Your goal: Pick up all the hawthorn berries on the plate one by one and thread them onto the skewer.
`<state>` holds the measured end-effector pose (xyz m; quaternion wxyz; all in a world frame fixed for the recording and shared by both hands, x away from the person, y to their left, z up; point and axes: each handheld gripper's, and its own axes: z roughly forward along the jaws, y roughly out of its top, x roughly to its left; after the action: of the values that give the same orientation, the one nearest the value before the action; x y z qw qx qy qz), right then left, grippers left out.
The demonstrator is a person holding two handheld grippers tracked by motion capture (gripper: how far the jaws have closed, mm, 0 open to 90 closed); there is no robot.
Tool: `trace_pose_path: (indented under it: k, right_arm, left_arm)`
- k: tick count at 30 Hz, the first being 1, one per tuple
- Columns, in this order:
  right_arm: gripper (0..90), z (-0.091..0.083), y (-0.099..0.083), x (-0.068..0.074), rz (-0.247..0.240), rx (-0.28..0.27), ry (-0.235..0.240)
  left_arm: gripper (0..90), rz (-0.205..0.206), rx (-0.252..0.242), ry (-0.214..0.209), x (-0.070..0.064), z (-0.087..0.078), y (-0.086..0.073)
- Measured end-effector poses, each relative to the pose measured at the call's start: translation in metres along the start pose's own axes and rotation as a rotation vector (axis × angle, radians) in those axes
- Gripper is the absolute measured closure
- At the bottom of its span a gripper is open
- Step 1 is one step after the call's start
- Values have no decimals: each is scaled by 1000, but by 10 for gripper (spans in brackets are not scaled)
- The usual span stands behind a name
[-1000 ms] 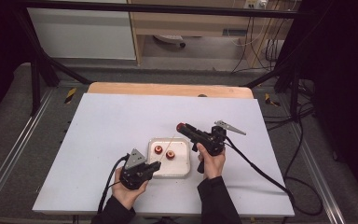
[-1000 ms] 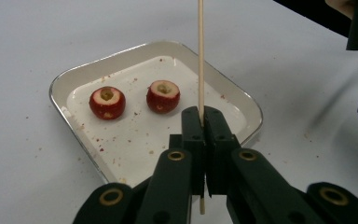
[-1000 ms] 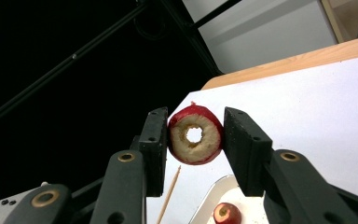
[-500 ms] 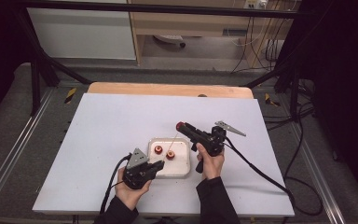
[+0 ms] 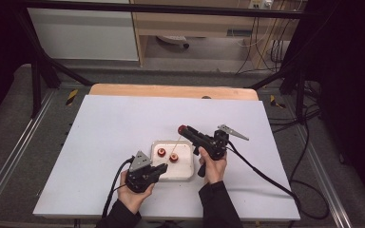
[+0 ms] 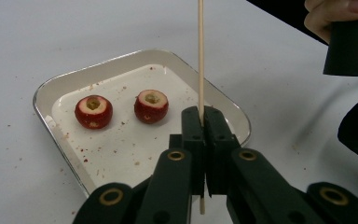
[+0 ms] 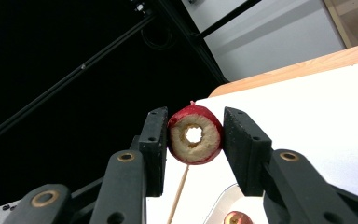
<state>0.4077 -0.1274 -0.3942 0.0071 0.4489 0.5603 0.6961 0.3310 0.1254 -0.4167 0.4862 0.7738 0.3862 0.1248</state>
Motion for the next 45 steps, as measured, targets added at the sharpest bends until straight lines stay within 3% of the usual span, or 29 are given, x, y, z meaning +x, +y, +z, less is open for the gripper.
trace_pose_path:
  k: [23,33,45]
  right_arm:
    - [619,4,-15,2,22,23,17]
    - [619,6,-32,3,35,88,21]
    - [619,5,-48,5,8,162,21]
  left_arm:
    - [882,-51,-29,4,-1,2,4]
    - [882,-53,-34,24,1,7,10]
    - [881,-35,-13,29,4,16,15]
